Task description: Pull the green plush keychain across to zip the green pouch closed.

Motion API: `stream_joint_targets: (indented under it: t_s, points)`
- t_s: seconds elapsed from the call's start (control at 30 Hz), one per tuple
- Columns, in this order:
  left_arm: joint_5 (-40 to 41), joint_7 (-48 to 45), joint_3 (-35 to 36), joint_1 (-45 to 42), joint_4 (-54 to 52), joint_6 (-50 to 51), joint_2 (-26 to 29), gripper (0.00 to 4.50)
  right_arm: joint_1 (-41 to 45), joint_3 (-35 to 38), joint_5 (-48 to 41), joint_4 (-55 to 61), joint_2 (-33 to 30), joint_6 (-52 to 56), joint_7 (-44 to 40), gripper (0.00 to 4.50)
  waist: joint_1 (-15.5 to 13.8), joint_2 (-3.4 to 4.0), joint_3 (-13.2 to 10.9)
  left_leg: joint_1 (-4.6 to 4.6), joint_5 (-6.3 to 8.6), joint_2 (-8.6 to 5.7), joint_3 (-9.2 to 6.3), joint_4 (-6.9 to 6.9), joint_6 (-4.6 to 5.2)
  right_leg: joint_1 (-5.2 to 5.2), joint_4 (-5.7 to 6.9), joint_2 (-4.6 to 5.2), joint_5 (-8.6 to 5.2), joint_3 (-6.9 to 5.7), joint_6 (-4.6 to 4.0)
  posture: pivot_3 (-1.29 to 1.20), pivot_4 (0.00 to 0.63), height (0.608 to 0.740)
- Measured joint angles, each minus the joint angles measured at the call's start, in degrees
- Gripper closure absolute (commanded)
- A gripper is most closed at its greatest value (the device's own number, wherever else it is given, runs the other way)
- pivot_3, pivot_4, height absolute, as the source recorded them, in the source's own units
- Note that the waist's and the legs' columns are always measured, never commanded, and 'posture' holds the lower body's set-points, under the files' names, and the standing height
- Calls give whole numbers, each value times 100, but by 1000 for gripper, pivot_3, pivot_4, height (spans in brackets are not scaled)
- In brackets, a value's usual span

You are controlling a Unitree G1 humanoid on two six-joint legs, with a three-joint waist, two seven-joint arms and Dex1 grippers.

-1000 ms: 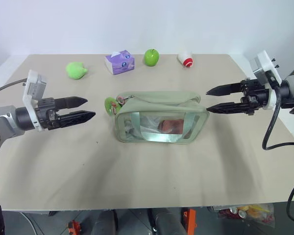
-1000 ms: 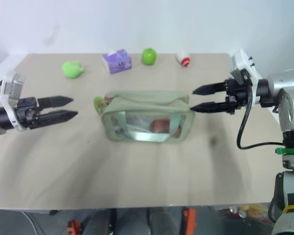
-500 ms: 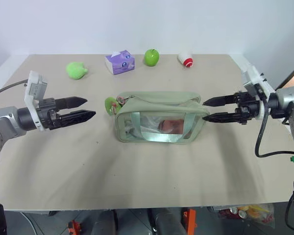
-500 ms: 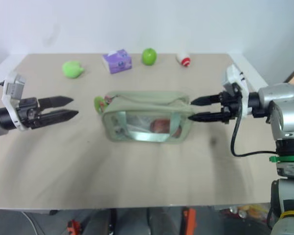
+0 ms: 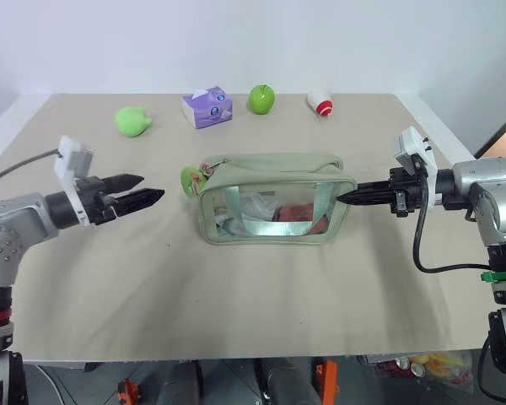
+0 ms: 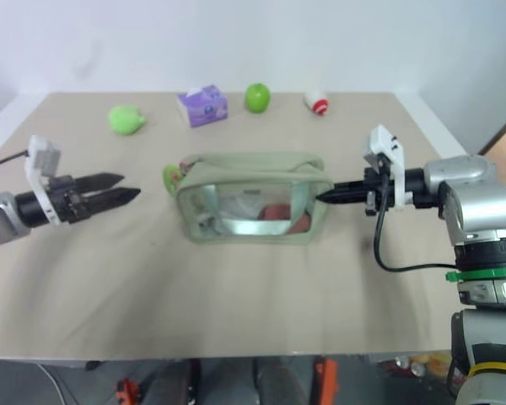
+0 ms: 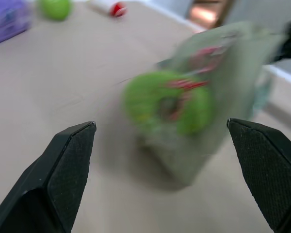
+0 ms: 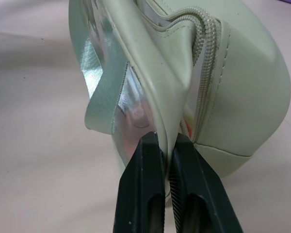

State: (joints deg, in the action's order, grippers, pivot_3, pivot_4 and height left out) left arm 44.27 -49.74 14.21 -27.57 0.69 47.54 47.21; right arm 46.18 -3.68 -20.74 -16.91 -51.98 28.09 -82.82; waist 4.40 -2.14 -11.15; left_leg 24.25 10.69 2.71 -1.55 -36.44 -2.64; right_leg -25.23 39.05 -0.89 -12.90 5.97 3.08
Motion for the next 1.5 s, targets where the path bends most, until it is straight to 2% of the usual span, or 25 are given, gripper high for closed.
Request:
stream_joint_targets:
  t_s: [0.33,0.73,1.03,1.2,1.4,1.43,1.5]
  points:
    - [-185,462,-142,-671,567,181,-730,0,-36,16,-35,280,-11,202,74,4451,15,-1,0,1,0,0,0,-3,0,1,0,-1,3,3,2,0,150,740]
    - [-436,174,-382,-733,823,230,-765,0,-204,148,-119,561,-15,381,219,4451,27,-1,0,-1,-1,-1,-2,-2,0,1,0,-3,5,3,4,0,150,740]
    - [-828,186,-600,-1357,1457,13,-1194,0,-310,213,-176,725,-18,457,337,4451,16,-1,1,0,-1,-3,-4,-3,0,2,0,-4,6,5,6,0,150,740]
    - [-924,157,-725,-1396,1553,7,-1334,0,-426,265,-252,855,-20,495,419,4451,25,-1,1,0,-1,-3,-2,-3,0,2,0,-4,6,8,6,0,150,740]
    - [-965,128,-725,-1428,1662,8,-1430,1596,-506,328,-277,908,-23,524,442,4500,24,-1,1,0,-2,-4,-3,-4,1,4,0,-3,9,9,10,0,150,740]
    - [-964,96,-724,-1433,1662,8,-1434,2095,-515,333,-282,912,-23,524,444,4500,24,-1,1,0,-2,-4,-3,-4,1,4,0,-3,9,9,10,0,150,740]
    - [-966,72,-724,-1435,1662,8,-1435,2764,-526,335,-286,912,-23,524,446,4500,24,-1,1,0,-2,-4,-3,-4,1,3,0,-3,9,9,10,0,150,740]
